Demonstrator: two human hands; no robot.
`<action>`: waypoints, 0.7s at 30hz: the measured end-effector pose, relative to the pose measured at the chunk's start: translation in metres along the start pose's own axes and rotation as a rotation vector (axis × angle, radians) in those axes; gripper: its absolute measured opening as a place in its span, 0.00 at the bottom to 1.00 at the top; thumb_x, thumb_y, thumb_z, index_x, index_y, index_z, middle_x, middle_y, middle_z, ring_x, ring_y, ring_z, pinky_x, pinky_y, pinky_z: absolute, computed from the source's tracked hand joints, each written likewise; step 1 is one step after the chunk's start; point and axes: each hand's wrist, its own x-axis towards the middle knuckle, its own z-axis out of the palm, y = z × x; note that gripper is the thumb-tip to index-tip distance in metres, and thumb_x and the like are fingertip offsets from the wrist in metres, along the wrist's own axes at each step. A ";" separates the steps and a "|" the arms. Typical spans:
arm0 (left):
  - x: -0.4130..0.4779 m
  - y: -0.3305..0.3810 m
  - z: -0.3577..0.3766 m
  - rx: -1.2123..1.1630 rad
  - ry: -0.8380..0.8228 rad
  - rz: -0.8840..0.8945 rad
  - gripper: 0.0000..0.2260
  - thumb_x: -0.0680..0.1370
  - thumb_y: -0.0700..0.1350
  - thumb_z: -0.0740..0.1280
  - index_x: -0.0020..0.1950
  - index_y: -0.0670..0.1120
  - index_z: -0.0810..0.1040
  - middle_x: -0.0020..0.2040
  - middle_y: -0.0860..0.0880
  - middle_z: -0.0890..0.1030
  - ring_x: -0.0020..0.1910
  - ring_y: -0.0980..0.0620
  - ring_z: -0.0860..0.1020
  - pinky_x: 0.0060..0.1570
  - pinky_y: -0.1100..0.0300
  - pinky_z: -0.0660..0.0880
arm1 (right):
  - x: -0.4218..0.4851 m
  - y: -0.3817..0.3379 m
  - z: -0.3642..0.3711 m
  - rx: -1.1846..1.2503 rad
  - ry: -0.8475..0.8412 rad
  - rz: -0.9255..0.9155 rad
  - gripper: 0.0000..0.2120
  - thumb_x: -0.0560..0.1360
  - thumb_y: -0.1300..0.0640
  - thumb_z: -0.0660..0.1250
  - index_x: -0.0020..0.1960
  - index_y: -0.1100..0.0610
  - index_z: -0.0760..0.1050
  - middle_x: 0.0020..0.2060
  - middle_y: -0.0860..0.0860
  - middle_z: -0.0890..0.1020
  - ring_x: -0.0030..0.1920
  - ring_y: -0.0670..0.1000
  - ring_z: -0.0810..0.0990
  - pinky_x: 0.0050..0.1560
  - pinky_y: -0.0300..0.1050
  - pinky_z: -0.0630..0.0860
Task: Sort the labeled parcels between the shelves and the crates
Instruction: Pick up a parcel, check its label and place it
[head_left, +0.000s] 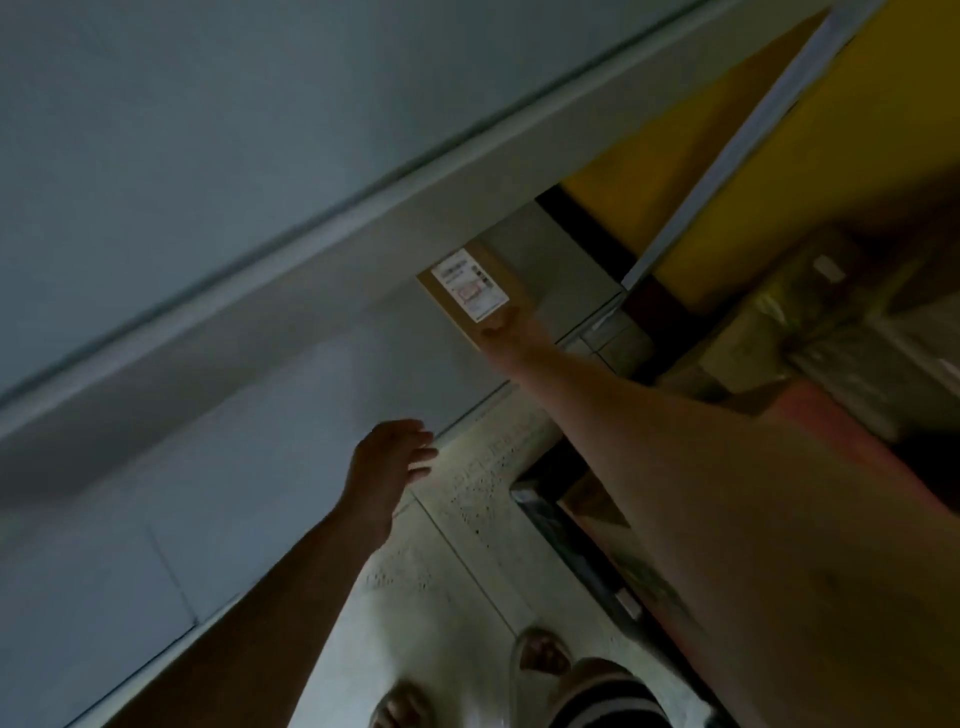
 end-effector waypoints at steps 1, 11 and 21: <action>0.021 0.001 0.005 0.005 -0.011 0.017 0.09 0.82 0.38 0.64 0.62 0.42 0.78 0.56 0.43 0.83 0.54 0.45 0.82 0.50 0.57 0.79 | 0.023 0.003 -0.002 -0.029 0.011 0.005 0.15 0.81 0.53 0.62 0.64 0.59 0.74 0.57 0.56 0.80 0.55 0.55 0.81 0.53 0.46 0.79; 0.129 -0.015 0.021 0.161 -0.044 0.170 0.14 0.81 0.38 0.66 0.66 0.41 0.76 0.58 0.41 0.79 0.57 0.46 0.77 0.55 0.53 0.74 | 0.136 0.028 -0.003 -0.604 0.075 -0.091 0.26 0.83 0.52 0.59 0.76 0.62 0.60 0.73 0.63 0.66 0.71 0.63 0.68 0.68 0.55 0.67; 0.124 -0.050 -0.018 0.068 0.079 0.161 0.09 0.80 0.36 0.65 0.59 0.43 0.77 0.54 0.42 0.80 0.55 0.46 0.78 0.52 0.54 0.75 | 0.175 0.023 0.013 -0.670 -0.136 -0.047 0.31 0.75 0.45 0.71 0.74 0.52 0.65 0.69 0.56 0.75 0.60 0.58 0.78 0.55 0.50 0.73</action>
